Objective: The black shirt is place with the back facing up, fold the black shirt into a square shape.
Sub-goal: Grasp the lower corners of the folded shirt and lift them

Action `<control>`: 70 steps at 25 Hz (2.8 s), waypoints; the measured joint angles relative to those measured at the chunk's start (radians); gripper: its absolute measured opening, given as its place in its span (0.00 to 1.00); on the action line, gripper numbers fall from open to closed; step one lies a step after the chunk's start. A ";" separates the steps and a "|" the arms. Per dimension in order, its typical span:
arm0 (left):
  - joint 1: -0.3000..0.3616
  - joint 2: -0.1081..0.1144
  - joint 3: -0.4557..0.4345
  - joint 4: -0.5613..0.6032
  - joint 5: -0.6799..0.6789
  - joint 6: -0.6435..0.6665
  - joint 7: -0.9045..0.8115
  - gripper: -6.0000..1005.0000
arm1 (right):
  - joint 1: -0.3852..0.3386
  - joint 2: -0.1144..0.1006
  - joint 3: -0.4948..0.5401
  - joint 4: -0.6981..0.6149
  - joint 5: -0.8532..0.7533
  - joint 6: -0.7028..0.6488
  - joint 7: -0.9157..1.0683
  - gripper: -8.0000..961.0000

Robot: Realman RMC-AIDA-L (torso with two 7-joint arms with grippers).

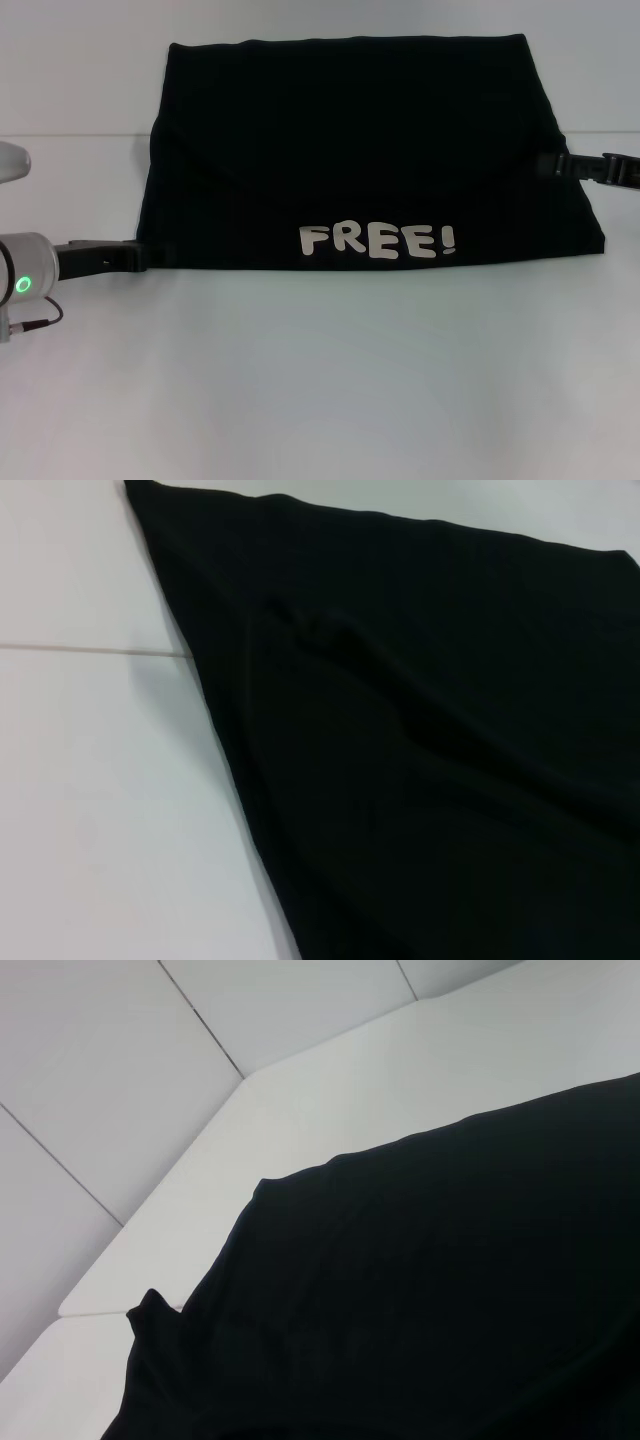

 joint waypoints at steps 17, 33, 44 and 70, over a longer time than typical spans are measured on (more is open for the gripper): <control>-0.003 0.004 -0.001 0.000 0.027 -0.027 -0.023 0.15 | -0.004 0.000 0.001 -0.005 0.000 -0.002 0.000 0.81; 0.002 0.011 -0.007 0.035 0.030 0.053 -0.027 0.01 | 0.005 -0.022 -0.115 0.002 -0.225 0.182 0.249 0.81; -0.005 0.016 -0.007 0.034 0.040 0.044 -0.027 0.01 | 0.034 0.012 -0.160 0.055 -0.226 0.324 0.239 0.81; -0.001 0.018 -0.008 0.053 0.043 0.074 -0.054 0.02 | -0.020 0.012 -0.165 0.059 -0.159 0.274 0.173 0.06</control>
